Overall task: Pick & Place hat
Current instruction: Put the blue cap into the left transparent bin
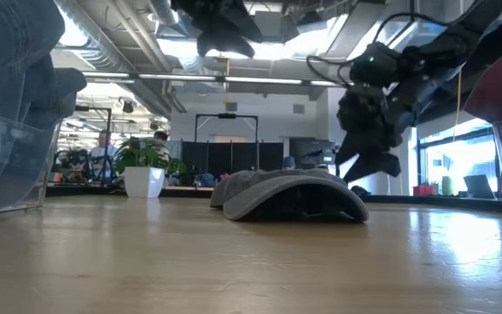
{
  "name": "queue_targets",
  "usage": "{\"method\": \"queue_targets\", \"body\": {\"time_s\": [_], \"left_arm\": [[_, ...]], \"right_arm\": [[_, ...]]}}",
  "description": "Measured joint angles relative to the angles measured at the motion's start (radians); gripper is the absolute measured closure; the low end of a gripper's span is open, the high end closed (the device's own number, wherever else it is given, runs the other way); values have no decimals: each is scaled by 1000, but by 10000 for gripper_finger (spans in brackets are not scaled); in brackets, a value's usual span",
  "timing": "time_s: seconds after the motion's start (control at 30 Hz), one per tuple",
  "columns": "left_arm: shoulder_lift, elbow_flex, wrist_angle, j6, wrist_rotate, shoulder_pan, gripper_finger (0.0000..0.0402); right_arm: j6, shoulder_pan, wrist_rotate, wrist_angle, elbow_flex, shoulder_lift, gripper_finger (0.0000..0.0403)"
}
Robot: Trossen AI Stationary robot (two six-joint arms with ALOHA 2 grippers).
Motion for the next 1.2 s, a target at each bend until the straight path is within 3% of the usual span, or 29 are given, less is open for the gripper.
{"method": "queue_targets", "body": {"time_s": [0.13,0.5,0.63,0.87,1.2], "left_arm": [[-46,-46,20,-15,-1,5,219],[-58,-51,12,-18,8,9,219],[-58,-51,11,-17,8,9,219],[-57,-51,11,-18,4,9,219],[-58,-50,12,-18,13,9,219]], "right_arm": [[3,-4,-6,26,4,63,182],[-8,-11,-207,215,4,189,189],[5,-11,-217,226,4,198,233],[3,-11,-242,227,4,163,382],[-45,16,-268,110,92,30,396]]}}
